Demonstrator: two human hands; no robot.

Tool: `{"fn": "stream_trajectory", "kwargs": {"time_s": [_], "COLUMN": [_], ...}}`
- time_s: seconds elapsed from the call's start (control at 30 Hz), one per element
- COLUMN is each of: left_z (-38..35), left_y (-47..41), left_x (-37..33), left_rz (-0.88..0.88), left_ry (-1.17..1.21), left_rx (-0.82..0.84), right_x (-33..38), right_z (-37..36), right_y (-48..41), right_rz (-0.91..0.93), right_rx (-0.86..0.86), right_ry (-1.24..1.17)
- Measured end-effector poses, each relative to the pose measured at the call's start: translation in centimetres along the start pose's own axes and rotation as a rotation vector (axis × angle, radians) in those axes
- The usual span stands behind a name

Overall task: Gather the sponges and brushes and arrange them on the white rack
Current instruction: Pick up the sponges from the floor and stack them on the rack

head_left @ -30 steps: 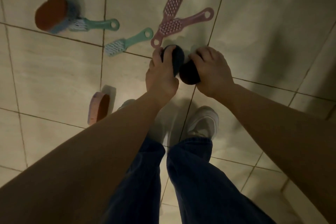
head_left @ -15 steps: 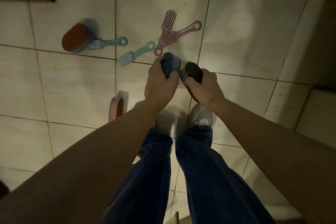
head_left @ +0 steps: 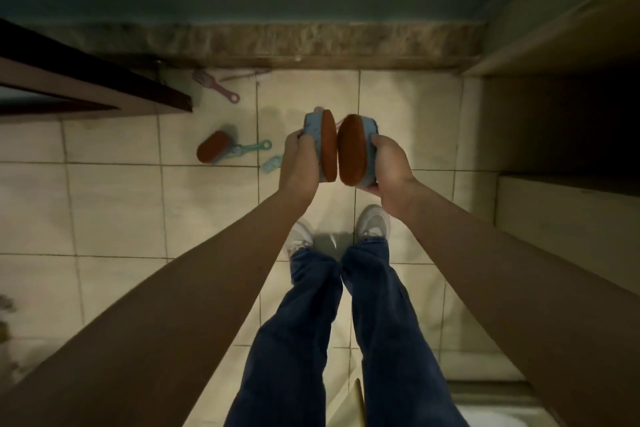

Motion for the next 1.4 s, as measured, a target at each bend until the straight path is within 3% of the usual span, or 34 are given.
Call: {"fn": "stream_trajectory", "kwargs": {"time_s": [0.27, 0.43, 0.73, 1.0, 1.2, 1.4], "left_z": [1.0, 0.2, -2.0, -5.4, -8.2, -11.3], "left_y": [13.0, 20.1, 27.5, 31.9, 35.5, 38.1], "left_x": [-7.8, -10.8, -17.9, -25.1, -28.8, -32.1], "left_rz": [0.008, -0.087, -0.238, -0.428, -0.554, -0.546], "left_ry": [-0.017, -0.09, -0.141, -0.093, -0.01, 0.08], "left_rx": [0.058, 0.115, 0.065, 0.002, 0.137, 0.285], "right_x": [5.2, 6.9, 12.2, 17.6, 21.8, 24.6], "right_z": [1.8, 4.7, 8.6, 12.6, 15.4, 18.4], "right_y": [13.9, 20.7, 29.1, 33.1, 35.6, 38.7], "right_rz": [0.231, 0.317, 0.423, 0.632, 0.76, 0.853], "right_rx": [0.092, 0.073, -0.045, -0.128, -0.182, -0.258], "right_ry": [0.207, 0.251, 0.099, -0.004, -0.021, -0.19]}}
Point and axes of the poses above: each hand's wrist, its own y-axis away from the middle knuckle, its own z-axis out of the back of the hand, x = y × z, the point moved 2 cm from there along -y, towards the middle knuckle, and after that the axes turned 1 degree about z, right-handed, at the moved point
